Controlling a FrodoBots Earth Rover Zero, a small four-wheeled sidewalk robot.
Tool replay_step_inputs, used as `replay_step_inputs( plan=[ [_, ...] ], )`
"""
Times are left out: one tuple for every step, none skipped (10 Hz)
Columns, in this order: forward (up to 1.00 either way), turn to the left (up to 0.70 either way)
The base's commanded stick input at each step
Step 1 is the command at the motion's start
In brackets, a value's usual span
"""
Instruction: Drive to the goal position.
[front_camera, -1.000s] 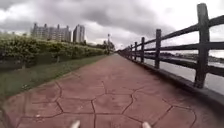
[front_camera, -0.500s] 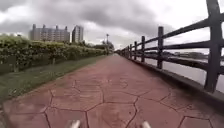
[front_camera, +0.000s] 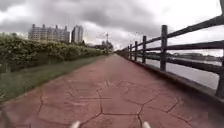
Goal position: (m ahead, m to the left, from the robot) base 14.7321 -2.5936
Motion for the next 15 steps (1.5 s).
replay_step_inputs(
  plan=[
    [0.50, 0.00],
    [0.50, 0.00],
    [0.50, 0.00],
    [0.50, 0.00],
    [0.50, 0.00],
    [0.50, 0.00],
    [0.50, 0.00],
    [0.50, 0.00],
    [0.50, 0.00],
    [0.50, 0.00],
    [0.50, 0.00],
    [0.50, 0.23],
    [0.50, 0.35],
    [0.50, 0.45],
    [0.50, 0.50]
  ],
)
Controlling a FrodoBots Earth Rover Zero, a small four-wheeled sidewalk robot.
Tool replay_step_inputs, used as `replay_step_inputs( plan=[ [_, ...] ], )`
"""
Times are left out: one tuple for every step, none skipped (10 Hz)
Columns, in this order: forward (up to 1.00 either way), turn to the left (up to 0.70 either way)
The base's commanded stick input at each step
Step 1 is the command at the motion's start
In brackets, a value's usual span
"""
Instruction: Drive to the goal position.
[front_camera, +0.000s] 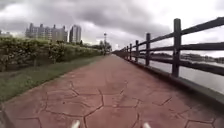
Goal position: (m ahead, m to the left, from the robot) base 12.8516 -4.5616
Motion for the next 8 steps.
replay_step_inputs(
  plan=[
    [0.50, 0.50],
    [0.50, 0.30],
    [0.50, 0.00],
    [0.50, 0.00],
    [0.50, 0.00],
    [0.50, 0.00],
    [0.50, 0.00],
    [0.50, 0.00]
  ],
)
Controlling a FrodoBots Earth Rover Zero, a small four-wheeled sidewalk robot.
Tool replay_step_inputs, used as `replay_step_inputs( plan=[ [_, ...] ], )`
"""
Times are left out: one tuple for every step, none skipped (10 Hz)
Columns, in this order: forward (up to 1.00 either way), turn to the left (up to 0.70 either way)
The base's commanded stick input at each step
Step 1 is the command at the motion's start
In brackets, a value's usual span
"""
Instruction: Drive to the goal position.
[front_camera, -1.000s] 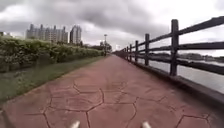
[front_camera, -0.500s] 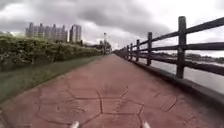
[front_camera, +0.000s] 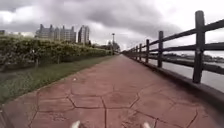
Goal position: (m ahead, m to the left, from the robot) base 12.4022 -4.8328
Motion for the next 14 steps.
replay_step_inputs(
  plan=[
    [0.50, 0.00],
    [0.50, 0.00],
    [0.50, 0.00],
    [0.50, 0.00],
    [0.50, 0.00],
    [0.50, 0.00],
    [0.50, 0.00],
    [0.50, 0.00],
    [0.50, 0.00],
    [0.50, 0.00],
    [0.50, 0.00],
    [0.50, 0.00],
    [0.50, 0.00],
    [0.50, 0.00]
  ],
)
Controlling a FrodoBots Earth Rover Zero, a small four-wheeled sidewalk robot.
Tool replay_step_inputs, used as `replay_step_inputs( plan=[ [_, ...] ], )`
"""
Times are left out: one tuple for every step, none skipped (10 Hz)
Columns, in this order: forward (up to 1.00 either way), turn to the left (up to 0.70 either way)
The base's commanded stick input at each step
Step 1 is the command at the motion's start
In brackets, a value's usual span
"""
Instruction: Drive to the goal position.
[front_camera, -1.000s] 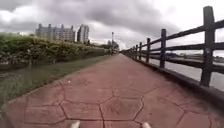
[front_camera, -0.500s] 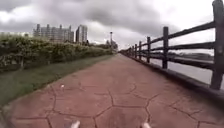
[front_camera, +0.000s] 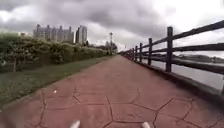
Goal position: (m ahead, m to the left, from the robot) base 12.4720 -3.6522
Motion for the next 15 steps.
replay_step_inputs(
  plan=[
    [0.50, 0.00],
    [0.50, 0.00],
    [0.50, 0.00],
    [0.50, 0.00],
    [0.50, 0.00],
    [0.50, 0.00],
    [0.50, 0.00],
    [0.50, 0.00],
    [0.50, 0.00],
    [0.50, 0.00],
    [0.50, 0.00],
    [0.50, 0.00],
    [0.50, 0.00],
    [0.50, 0.00],
    [0.50, 0.00]
  ],
)
